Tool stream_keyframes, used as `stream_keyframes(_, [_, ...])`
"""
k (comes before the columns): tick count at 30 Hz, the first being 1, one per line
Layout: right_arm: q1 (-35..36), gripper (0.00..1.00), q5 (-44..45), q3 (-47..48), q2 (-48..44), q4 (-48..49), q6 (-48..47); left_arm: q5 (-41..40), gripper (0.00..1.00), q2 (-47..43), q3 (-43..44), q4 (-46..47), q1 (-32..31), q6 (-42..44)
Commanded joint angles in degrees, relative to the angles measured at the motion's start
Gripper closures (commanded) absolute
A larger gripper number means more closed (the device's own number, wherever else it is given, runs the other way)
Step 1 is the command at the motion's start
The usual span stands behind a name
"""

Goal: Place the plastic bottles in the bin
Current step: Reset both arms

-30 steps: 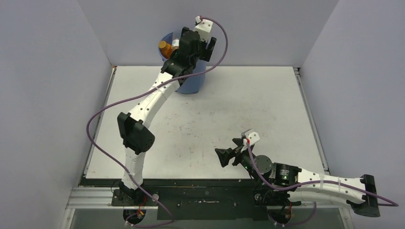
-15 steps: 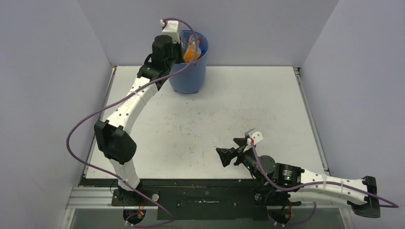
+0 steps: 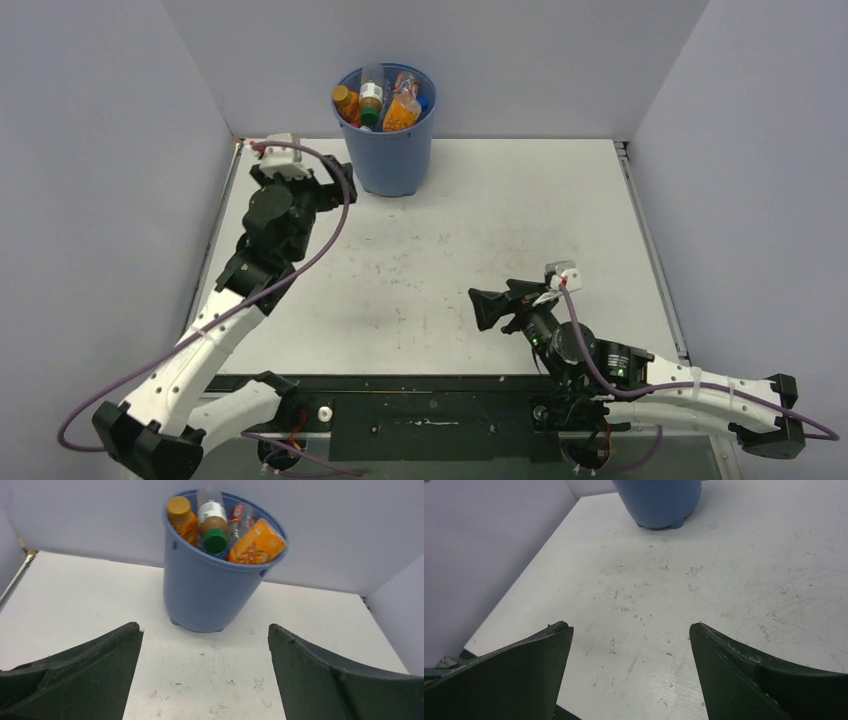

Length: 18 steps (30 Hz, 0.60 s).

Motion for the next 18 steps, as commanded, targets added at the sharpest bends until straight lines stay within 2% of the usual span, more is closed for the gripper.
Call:
stream_keyframes(1, [0.4,0.10,14.4,3.3,1.5,1.1,12.6,-13.8,0.04,-7.3,-8.6,-5.4,0.0,-11.0])
stream_keyframes(4, [0.3,0.10,23.2,3.1,4.4,3.0,20.2,-22.7,0.04,-9.8,-12.1,-13.5,0.0,-14.9])
stream_keyframes(7, [0.2,0.10,32.5,5.2,9.8,2.0,24.1,-24.6,0.04,-11.7,-16.4,-14.6,0.0,-13.7])
stream_keyframes(9, [0.1,0.10,36.8,10.4,14.6,-5.2,29.8,-23.7,0.04,-14.7,-21.0,-11.4,0.0,-12.1])
stream_keyframes(10, [-0.3,0.10,38.9,13.2,18.3,-11.6,33.6,-22.3,0.04,-16.3,-24.4,-7.7,-0.1,-8.2])
stream_keyframes(12, [-1.2,0.10,43.0,17.5,24.0,-18.0,35.8,-19.5,0.04,-20.3,-30.1,-0.5,-0.6,-1.4])
stream_keyframes(14, [-3.4,0.10,45.8,20.7,30.0,-21.7,35.5,-16.7,0.04,-23.0,-35.9,8.4,-1.5,6.3])
stream_keyframes(16, [-6.9,0.10,45.2,23.3,34.8,-24.5,36.8,-9.9,0.04,-24.4,-39.8,12.5,-1.6,12.3])
stream_keyframes(18, [-11.0,0.10,40.9,23.8,37.1,-21.4,34.1,-7.3,0.04,-24.9,-41.1,13.6,-1.5,11.5])
